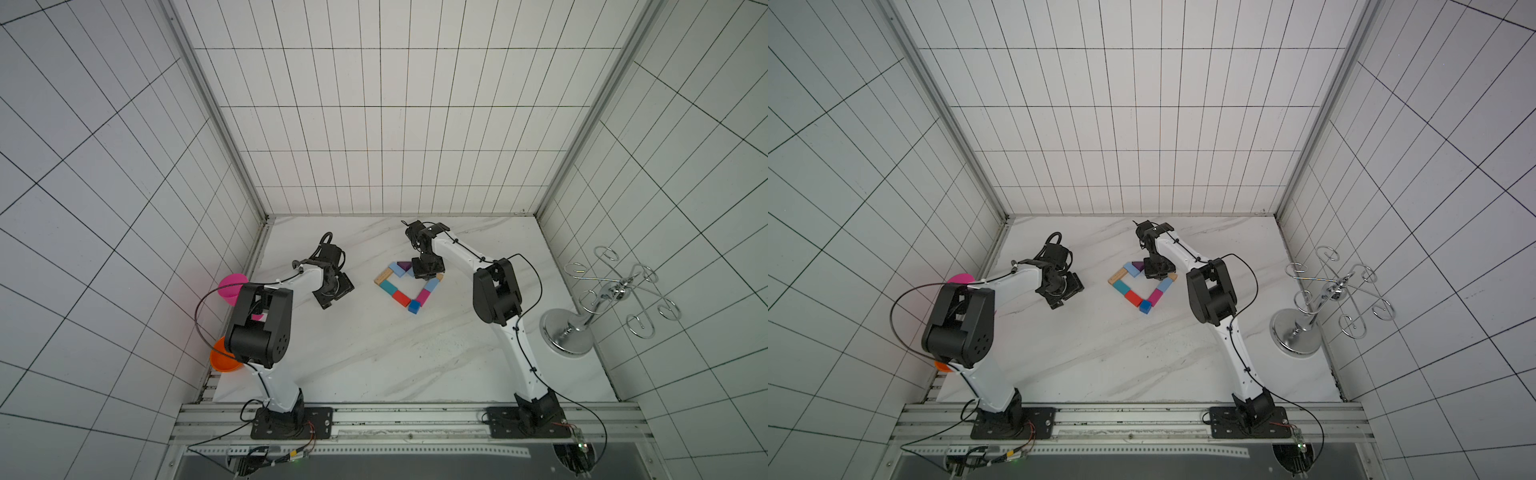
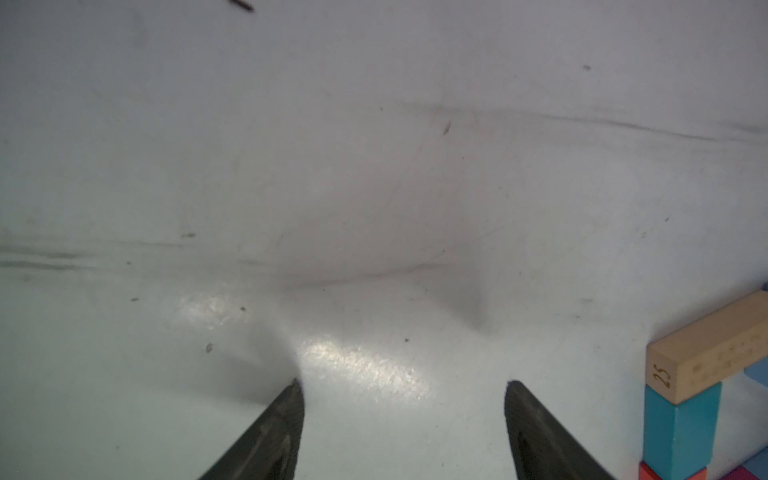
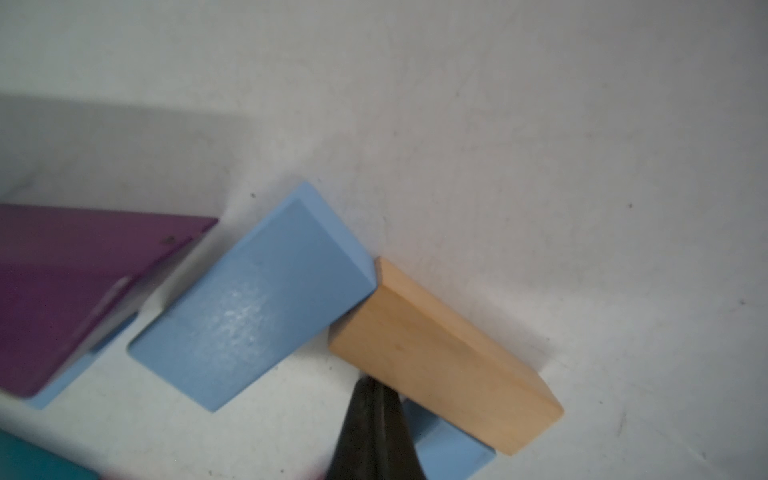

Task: Assemble a heart with building blocks
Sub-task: Adjust the building block at the center of the board.

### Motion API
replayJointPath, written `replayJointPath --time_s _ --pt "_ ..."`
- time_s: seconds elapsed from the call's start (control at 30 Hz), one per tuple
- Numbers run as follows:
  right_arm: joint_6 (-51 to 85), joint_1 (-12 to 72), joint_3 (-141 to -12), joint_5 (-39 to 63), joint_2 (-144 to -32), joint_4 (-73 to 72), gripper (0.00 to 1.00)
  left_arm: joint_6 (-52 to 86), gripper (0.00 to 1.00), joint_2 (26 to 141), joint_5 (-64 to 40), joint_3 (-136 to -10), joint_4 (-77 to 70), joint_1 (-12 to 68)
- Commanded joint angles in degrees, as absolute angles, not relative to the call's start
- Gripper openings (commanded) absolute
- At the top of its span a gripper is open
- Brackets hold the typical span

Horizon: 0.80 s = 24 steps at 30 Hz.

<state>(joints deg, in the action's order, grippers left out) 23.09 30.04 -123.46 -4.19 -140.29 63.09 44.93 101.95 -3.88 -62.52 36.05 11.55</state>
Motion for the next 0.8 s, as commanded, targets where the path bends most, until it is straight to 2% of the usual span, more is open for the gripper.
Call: replayJointPath --time_s 0.0,0.77 --pt "23.9 30.3 -120.8 -5.4 -139.8 64.0 0.00 44.2 0.76 102.5 -3.3 -61.2 35.6 11.2" --pt "24.5 30.4 -119.8 -5.7 -138.6 63.5 0.00 44.3 0.76 101.9 -3.1 -60.5 35.3 11.2"
